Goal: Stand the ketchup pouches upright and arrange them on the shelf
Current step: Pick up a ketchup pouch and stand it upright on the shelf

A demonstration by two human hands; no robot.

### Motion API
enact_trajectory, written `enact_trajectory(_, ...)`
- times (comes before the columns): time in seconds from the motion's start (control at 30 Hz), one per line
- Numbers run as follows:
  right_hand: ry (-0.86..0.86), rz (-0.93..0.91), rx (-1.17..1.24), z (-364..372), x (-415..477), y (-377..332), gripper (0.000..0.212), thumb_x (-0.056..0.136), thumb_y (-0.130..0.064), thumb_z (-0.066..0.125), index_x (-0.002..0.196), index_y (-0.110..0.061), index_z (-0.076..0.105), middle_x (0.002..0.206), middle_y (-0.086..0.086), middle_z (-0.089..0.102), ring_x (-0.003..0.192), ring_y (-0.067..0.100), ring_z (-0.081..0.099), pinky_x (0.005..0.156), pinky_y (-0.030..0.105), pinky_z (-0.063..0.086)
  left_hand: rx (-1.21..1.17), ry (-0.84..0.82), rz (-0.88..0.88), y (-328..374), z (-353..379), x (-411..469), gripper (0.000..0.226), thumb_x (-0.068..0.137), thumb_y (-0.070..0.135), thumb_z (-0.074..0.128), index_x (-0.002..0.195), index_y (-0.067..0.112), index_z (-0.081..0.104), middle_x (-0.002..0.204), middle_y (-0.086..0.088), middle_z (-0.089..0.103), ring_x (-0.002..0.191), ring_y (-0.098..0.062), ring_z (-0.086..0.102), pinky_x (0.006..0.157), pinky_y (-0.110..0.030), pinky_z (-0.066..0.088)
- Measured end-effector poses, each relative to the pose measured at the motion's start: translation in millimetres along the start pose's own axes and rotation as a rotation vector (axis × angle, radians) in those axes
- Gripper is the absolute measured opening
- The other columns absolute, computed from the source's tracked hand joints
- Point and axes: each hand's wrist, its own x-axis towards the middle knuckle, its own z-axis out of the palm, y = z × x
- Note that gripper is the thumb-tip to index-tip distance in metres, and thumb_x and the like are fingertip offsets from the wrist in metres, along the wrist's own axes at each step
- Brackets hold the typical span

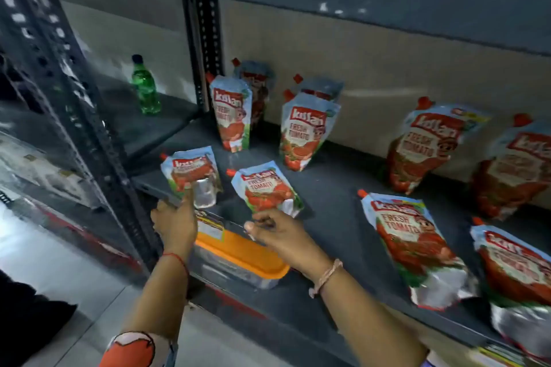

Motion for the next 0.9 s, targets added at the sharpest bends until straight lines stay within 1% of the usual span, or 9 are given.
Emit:
enact_trajectory(0.13, 0.015, 0.109, 0.126, 26.8, 58.6, -27.9, 0.05, 0.089, -0.036, 0.05, 0.119, 0.004, 0.049, 0.125, 0.033, 0.051, 0.112, 0.045, 0.051, 0.099, 0.057, 0.04, -0.308, -0.309, -0.173, -7.1, -7.8, 55.1, 0.032, 0.081, 0.037, 0.059, 0.081, 0.005, 0.061, 0.101, -0.02, 0.061, 0.092, -0.038, 0.061, 0.078, -0.041, 0.051)
enact_trajectory(0.2, 0.03, 0.214, 0.233, 36.6, 88.2, -35.9, 0.055, 0.092, -0.034, 0.045, 0.12, 0.013, 0.043, 0.126, 0.041, 0.045, 0.115, 0.052, 0.046, 0.101, 0.062, 0.035, -0.324, -0.416, -0.189, -11.1, -6.8, 72.2, 0.034, 0.073, 0.041, 0.067, 0.079, 0.008, 0.062, 0.098, -0.019, 0.064, 0.084, -0.031, 0.063, 0.075, -0.038, 0.052)
enact_trajectory(0.27, 0.043, 0.299, 0.36, 46.8, 113.4, -42.2, 0.048, 0.093, -0.032, 0.044, 0.119, 0.008, 0.047, 0.13, 0.034, 0.047, 0.114, 0.045, 0.051, 0.097, 0.053, 0.045, -0.31, -0.509, -0.171, -12.8, -5.2, 84.5, 0.036, 0.074, 0.036, 0.068, 0.093, 0.006, 0.062, 0.105, -0.02, 0.065, 0.091, -0.033, 0.063, 0.078, -0.04, 0.053)
enact_trajectory(0.33, 0.05, 0.35, 0.458, 53.3, 131.1, -42.1, 0.039, 0.093, -0.031, 0.045, 0.115, 0.0, 0.054, 0.125, 0.024, 0.055, 0.106, 0.034, 0.057, 0.077, 0.04, 0.053, -0.275, -0.597, -0.147, -10.5, -6.4, 91.1, 0.042, 0.073, 0.032, 0.071, 0.105, 0.007, 0.06, 0.111, -0.019, 0.065, 0.101, -0.034, 0.062, 0.085, -0.047, 0.053)
enact_trajectory(0.43, -0.068, 0.386, 0.444, 53.5, 137.7, -48.9, 0.016, 0.088, -0.027, 0.055, 0.089, -0.012, 0.06, 0.089, 0.005, 0.063, 0.077, 0.013, 0.058, 0.062, 0.025, 0.049, -0.244, -0.697, -0.081, -5.3, -13.9, 98.3, 0.054, 0.055, 0.042, 0.076, 0.101, 0.016, 0.062, 0.111, -0.015, 0.067, 0.102, -0.032, 0.063, 0.091, -0.052, 0.051)
enact_trajectory(0.53, -0.018, 0.256, 0.47, 45.5, 134.9, -42.8, 0.012, 0.079, -0.01, 0.066, 0.075, -0.013, 0.056, 0.077, 0.002, 0.061, 0.07, 0.011, 0.058, 0.058, 0.019, 0.05, -0.258, -0.809, 0.056, -2.4, -17.9, 102.9, 0.061, 0.051, 0.039, 0.076, 0.106, 0.018, 0.061, 0.11, -0.01, 0.068, 0.101, -0.024, 0.065, 0.089, -0.043, 0.054)
enact_trajectory(0.63, 0.231, 0.042, 0.281, 46.8, 139.0, -33.6, 0.039, 0.064, -0.002, 0.077, 0.08, -0.018, 0.046, 0.082, 0.0, 0.06, 0.076, 0.016, 0.059, 0.067, 0.028, 0.053, -0.189, -0.797, 0.248, 0.5, -8.2, 108.9, 0.069, 0.052, 0.027, 0.076, 0.116, 0.022, 0.048, 0.11, 0.004, 0.063, 0.098, -0.009, 0.062, 0.08, -0.023, 0.053)
enact_trajectory(0.8, 0.444, -0.029, 0.035, 65.6, 136.7, -28.2, 0.047, 0.063, -0.007, 0.079, 0.089, -0.015, 0.04, 0.095, 0.008, 0.066, 0.09, 0.024, 0.064, 0.077, 0.041, 0.055, -0.16, -0.831, 0.257, 0.5, 14.6, 120.9, 0.065, 0.071, -0.015, 0.06, 0.118, 0.025, 0.037, 0.114, 0.004, 0.054, 0.118, -0.021, 0.047, 0.099, -0.038, 0.042)
enact_trajectory(0.9, 0.436, -0.032, 0.052, 73.7, 132.2, -31.2, 0.047, 0.065, -0.009, 0.078, 0.094, -0.016, 0.042, 0.1, 0.009, 0.065, 0.094, 0.023, 0.063, 0.078, 0.033, 0.056, -0.084, -0.841, 0.248, -4.1, 14.3, 125.4, 0.067, 0.073, -0.013, 0.061, 0.123, 0.025, 0.035, 0.125, -0.005, 0.049, 0.122, -0.023, 0.044, 0.107, -0.047, 0.036)
